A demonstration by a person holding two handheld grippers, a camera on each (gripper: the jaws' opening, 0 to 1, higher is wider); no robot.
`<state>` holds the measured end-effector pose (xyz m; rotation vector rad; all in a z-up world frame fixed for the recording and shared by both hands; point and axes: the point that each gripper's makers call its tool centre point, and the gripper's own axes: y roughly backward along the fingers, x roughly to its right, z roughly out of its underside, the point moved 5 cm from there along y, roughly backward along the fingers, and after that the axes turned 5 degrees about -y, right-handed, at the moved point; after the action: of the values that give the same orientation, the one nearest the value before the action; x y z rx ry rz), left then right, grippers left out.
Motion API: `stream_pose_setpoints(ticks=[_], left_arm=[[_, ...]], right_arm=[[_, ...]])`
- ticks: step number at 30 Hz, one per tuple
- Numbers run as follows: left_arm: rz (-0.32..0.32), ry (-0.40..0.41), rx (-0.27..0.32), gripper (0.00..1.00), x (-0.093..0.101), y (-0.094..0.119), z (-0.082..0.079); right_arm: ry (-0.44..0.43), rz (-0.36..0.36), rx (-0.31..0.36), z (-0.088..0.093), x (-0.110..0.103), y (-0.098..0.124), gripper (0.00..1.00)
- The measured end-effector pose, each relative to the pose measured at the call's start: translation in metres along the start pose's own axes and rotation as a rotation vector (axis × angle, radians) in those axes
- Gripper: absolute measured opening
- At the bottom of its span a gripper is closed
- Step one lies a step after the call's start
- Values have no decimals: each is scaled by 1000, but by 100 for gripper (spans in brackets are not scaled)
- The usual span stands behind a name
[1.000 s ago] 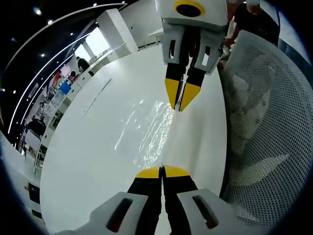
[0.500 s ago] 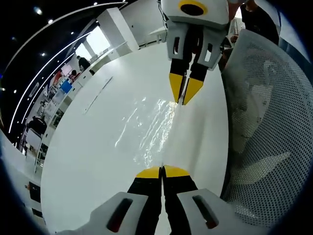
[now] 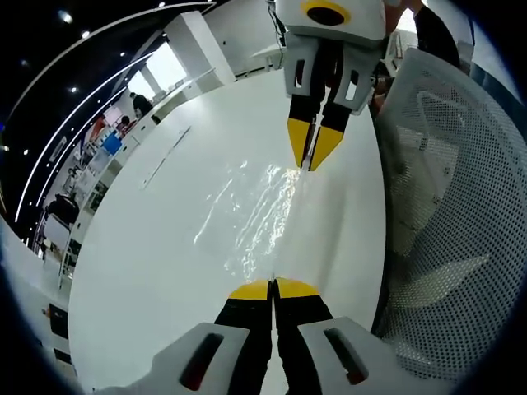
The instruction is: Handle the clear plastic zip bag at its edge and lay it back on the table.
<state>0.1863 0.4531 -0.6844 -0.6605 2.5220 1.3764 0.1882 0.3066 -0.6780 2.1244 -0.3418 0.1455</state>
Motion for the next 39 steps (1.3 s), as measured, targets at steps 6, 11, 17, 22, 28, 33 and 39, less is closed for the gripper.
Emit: stream_pose_setpoints(ticks=[6, 11, 17, 22, 28, 33, 39], left_arm=[[-1, -3, -4, 0, 0, 1, 1], [1, -2, -9, 0, 0, 1, 2], [-3, -5, -8, 0, -2, 1, 1], [-1, -1, -15, 0, -1, 2, 2], [-5, 5, -18, 0, -1, 2, 5], [-3, 8, -17, 0, 0, 3, 6], [-1, 10, -20, 0, 1, 4, 7]], right_arm=[[-2, -2, -1, 1, -1, 0, 0], [-6, 2, -3, 3, 1, 1, 0], [-11, 5, -4, 4, 2, 2, 0], [-14, 5, -7, 5, 1, 3, 0], [-14, 1, -11, 6, -1, 2, 0], [-12, 1, -13, 7, 0, 1, 0], [-13, -3, -13, 7, -1, 0, 0]])
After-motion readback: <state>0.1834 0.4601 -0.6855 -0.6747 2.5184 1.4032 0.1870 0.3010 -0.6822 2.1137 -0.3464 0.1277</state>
